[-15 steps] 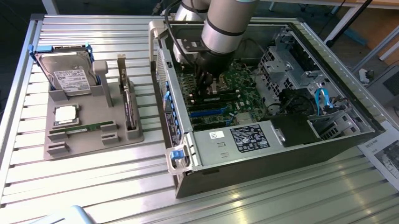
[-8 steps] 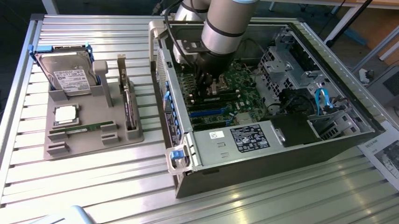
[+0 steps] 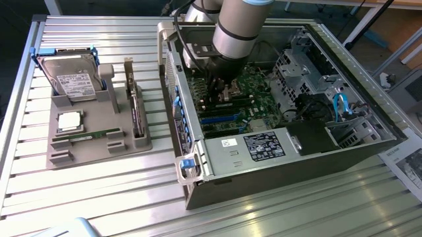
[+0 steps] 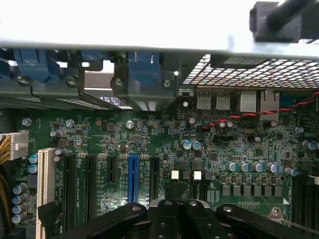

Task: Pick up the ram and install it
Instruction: 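Press down the ram until it locks into place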

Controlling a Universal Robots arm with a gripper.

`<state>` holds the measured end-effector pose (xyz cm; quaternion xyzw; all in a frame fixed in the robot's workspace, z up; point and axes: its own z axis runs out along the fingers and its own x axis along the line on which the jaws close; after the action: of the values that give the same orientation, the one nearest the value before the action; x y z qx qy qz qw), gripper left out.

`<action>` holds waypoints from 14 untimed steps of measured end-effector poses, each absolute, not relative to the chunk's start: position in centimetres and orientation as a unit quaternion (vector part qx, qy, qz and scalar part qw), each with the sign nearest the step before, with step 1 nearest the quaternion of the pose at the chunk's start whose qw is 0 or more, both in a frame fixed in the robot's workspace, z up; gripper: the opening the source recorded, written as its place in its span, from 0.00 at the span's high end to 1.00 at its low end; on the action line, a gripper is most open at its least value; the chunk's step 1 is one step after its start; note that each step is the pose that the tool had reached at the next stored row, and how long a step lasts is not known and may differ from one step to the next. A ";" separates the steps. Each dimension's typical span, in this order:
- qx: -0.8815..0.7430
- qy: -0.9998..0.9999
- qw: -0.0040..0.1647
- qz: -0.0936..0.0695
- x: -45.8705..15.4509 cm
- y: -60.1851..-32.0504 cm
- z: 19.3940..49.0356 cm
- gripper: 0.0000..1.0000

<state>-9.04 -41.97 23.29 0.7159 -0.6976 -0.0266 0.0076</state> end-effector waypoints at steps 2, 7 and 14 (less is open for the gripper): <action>0.716 -0.698 0.008 -0.027 -9.0 -42.0 23.3 0.90; 0.716 -0.698 0.008 -0.027 -9.0 -42.0 23.2 0.90; 0.716 -0.698 0.008 -0.027 -9.0 -42.0 23.2 0.90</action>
<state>-9.03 -42.04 23.17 0.7160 -0.6976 -0.0266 0.0076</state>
